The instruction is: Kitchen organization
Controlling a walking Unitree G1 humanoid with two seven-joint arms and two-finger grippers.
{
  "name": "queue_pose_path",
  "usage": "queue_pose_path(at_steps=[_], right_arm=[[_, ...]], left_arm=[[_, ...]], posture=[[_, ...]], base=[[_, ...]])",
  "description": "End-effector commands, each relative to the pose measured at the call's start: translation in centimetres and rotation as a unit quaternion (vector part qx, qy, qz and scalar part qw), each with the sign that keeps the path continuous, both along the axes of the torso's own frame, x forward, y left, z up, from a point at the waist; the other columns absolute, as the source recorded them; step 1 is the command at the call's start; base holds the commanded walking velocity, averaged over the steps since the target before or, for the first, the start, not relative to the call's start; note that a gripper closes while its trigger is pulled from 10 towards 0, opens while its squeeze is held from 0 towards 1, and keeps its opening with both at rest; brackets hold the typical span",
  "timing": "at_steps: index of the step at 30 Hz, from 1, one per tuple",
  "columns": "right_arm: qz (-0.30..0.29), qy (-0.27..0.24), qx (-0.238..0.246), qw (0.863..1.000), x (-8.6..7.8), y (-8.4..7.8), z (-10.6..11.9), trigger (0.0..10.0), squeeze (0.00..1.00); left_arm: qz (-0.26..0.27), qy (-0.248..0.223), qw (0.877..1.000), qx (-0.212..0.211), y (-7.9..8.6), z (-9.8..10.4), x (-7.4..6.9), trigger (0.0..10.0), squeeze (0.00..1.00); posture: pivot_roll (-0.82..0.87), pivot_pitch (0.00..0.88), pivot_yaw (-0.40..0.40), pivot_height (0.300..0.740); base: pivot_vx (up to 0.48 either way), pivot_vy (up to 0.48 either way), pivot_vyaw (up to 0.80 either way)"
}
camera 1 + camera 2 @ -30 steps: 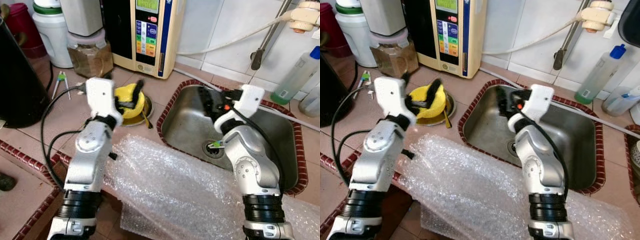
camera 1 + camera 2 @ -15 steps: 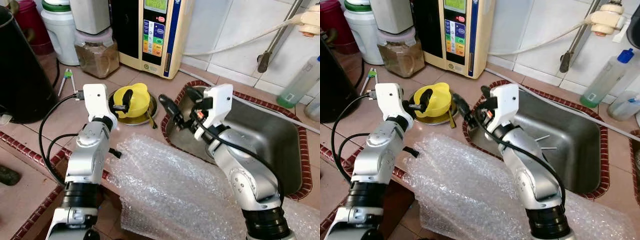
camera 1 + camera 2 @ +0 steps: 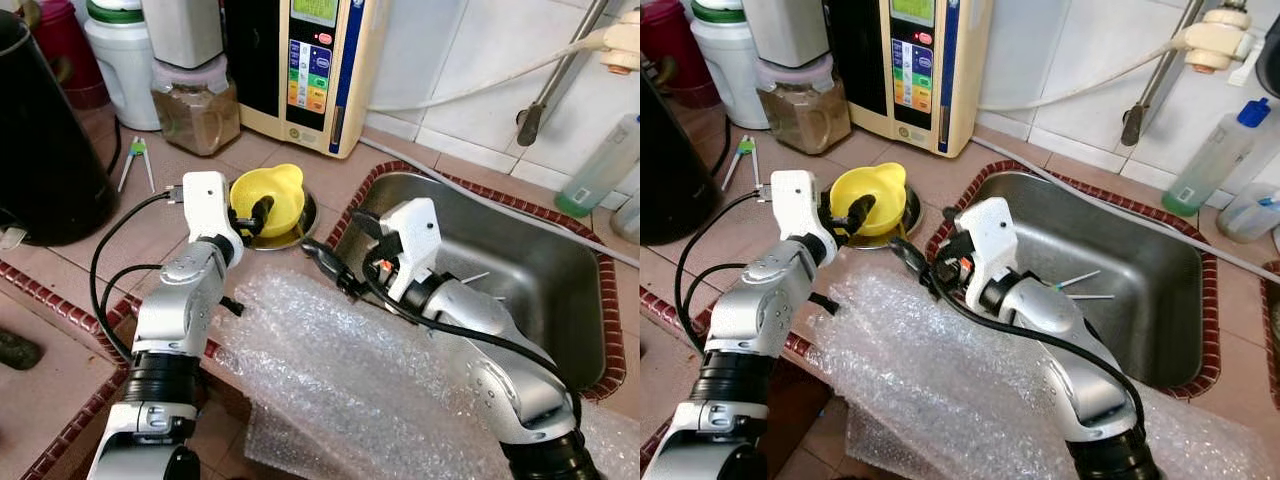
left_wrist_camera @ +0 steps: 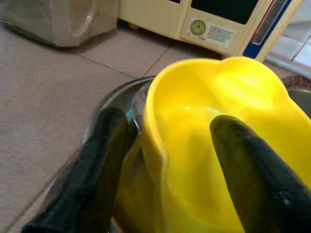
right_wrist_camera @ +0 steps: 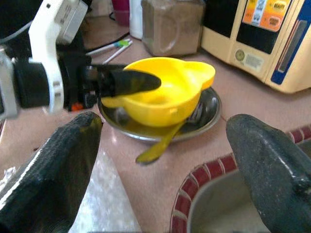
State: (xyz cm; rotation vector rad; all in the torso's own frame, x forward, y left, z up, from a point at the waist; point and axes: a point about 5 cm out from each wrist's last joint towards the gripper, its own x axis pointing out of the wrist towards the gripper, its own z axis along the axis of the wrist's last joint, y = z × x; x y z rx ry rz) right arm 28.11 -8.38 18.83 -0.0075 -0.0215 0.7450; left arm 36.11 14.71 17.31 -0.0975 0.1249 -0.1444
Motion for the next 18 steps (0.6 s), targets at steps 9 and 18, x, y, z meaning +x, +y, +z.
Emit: queue_pose_path(at_steps=[9,18], right_arm=[[0.038,0.006,-0.025,0.999,-1.14,-0.44,0.14,10.0,0.0],[0.042,0.008,-0.034,0.998,-1.21,-0.56,-0.04,10.0,0.0]], left_arm=[[-0.019,0.037,0.999,0.028,0.43,-0.16,0.46,0.0,0.0],[-0.028,0.046,0.998,0.038,0.62,-0.37,0.42,0.0,0.0]], posture=[[0.01,0.093,-0.07,0.74],[0.01,0.09,-0.074,0.74]], base=[[0.0,0.0,0.0],[0.0,0.0,0.0]])
